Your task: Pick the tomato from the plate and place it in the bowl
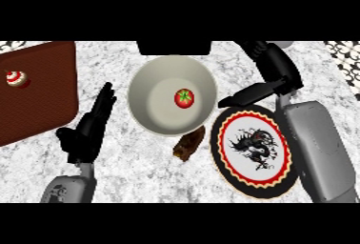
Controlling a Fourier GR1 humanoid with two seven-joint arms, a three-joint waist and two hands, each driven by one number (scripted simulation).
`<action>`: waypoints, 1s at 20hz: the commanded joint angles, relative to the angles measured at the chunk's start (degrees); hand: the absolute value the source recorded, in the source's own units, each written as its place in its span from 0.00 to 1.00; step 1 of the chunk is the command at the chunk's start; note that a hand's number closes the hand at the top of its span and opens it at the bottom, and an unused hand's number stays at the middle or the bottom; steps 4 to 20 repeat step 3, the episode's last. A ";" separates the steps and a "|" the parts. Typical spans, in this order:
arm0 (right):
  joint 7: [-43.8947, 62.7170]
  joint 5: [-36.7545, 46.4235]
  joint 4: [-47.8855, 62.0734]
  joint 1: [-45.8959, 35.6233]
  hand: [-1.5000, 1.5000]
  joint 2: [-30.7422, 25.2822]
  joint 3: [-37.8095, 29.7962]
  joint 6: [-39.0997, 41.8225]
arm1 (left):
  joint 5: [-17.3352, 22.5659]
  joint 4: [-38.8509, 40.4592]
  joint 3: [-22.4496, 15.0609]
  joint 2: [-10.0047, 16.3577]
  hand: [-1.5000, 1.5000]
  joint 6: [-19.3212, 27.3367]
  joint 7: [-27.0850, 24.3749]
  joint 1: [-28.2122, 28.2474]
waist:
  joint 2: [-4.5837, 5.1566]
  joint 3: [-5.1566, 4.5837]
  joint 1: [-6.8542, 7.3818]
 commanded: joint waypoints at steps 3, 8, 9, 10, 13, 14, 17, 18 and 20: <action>-1.86 0.99 -4.80 6.49 0.00 0.50 0.86 2.42 | -1.20 0.20 -0.99 -0.77 0.50 0.10 -0.64 0.88 | 0.03 0.00 0.19; -1.86 0.99 -4.80 6.49 0.00 0.50 0.86 2.42 | -1.20 0.20 -0.99 -0.77 0.50 0.10 -0.64 0.88 | 0.03 0.00 0.19; -1.86 0.99 -4.80 6.49 0.00 0.50 0.86 2.42 | -1.20 0.20 -0.99 -0.77 0.50 0.10 -0.64 0.88 | 0.03 0.00 0.19; -1.86 0.99 -4.80 6.49 0.00 0.50 0.86 2.42 | -1.20 0.20 -0.99 -0.77 0.50 0.10 -0.64 0.88 | 0.03 0.00 0.19; -1.86 0.99 -4.80 6.49 0.00 0.50 0.86 2.42 | -1.20 0.20 -0.99 -0.77 0.50 0.10 -0.64 0.88 | 0.03 0.00 0.19; -1.86 0.99 -4.80 6.49 0.00 0.50 0.86 2.42 | -1.20 0.20 -0.99 -0.77 0.50 0.10 -0.64 0.88 | 0.03 0.00 0.19; -1.86 0.99 -4.80 6.49 0.00 0.50 0.86 2.42 | -1.20 0.20 -0.99 -0.77 0.50 0.10 -0.64 0.88 | 0.03 0.00 0.19; -1.86 0.99 -4.80 6.49 0.00 0.50 0.86 2.42 | -1.20 0.20 -0.99 -0.77 0.50 0.10 -0.64 0.88 | 0.03 0.00 0.19; -1.86 0.99 -4.80 6.49 0.00 0.50 0.86 2.42 | -1.20 0.20 -0.99 -0.77 0.50 0.10 -0.64 0.88 | 0.03 0.00 0.19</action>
